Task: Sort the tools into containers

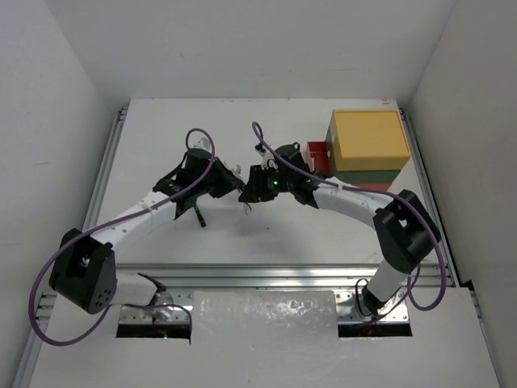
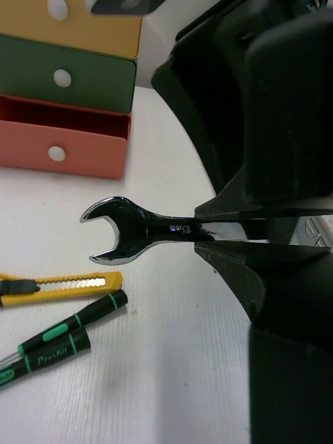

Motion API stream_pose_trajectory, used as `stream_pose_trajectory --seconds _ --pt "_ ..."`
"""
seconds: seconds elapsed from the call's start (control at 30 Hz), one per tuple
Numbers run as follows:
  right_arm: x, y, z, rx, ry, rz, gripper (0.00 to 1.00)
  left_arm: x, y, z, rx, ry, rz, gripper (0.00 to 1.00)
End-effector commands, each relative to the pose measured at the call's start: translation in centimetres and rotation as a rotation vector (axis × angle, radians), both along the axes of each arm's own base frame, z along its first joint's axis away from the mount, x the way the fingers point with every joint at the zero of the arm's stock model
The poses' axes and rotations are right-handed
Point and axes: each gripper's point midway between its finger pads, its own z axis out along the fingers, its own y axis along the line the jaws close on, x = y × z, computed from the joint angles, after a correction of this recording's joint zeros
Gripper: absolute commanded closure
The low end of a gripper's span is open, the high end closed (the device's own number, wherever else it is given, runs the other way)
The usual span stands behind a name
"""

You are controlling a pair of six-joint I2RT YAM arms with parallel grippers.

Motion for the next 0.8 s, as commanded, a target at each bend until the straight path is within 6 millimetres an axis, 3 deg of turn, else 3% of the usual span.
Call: stream_pose_trajectory --seconds 0.0,0.07,0.1,0.2,0.23,0.3,0.33,0.43,0.47,0.53,0.63,0.77 --pt "0.5 2.3 3.4 0.115 -0.050 0.044 0.74 0.3 -1.7 3.4 -0.104 -0.101 -0.034 1.00" --pt "0.6 2.1 3.2 0.098 -0.050 0.031 1.00 0.5 -1.8 3.8 -0.109 -0.116 -0.035 1.00" --pt "0.8 1.8 3.6 0.091 -0.065 0.016 1.00 0.6 -1.8 4.0 -0.108 -0.122 -0.037 1.00" --pt "1.6 0.1 3.1 -0.006 -0.085 -0.053 1.00 1.4 -1.1 5.1 -0.050 -0.149 -0.016 0.48" --pt "1.8 -1.2 2.5 -0.080 -0.077 -0.068 1.00 1.9 0.3 5.7 0.031 -0.147 0.036 0.03" --pt "3.2 -3.8 2.3 -0.191 -0.115 -0.154 1.00 2.2 2.4 6.6 0.128 -0.148 0.105 0.00" --pt "3.7 -6.2 1.7 -0.293 -0.100 -0.188 1.00 2.0 4.7 8.2 0.216 -0.167 0.168 0.00" --pt "6.6 -12.7 1.4 -0.520 -0.123 -0.332 1.00 0.4 7.9 10.9 0.342 -0.240 0.200 0.00" --pt "6.8 -16.0 0.7 -0.644 -0.110 -0.402 1.00 -0.2 8.3 11.5 0.365 -0.262 0.180 0.00" --pt "7.5 -19.9 0.1 -0.739 -0.082 -0.448 1.00 -1.7 9.1 11.7 0.427 -0.288 0.118 0.00" --pt "8.6 -23.2 -0.1 -0.825 -0.089 -0.493 1.00 -3.6 10.3 10.5 0.504 -0.286 0.064 0.00" --pt "10.3 -25.4 -0.3 -0.922 -0.094 -0.513 1.00 -5.2 11.7 9.1 0.560 -0.287 0.054 0.00"
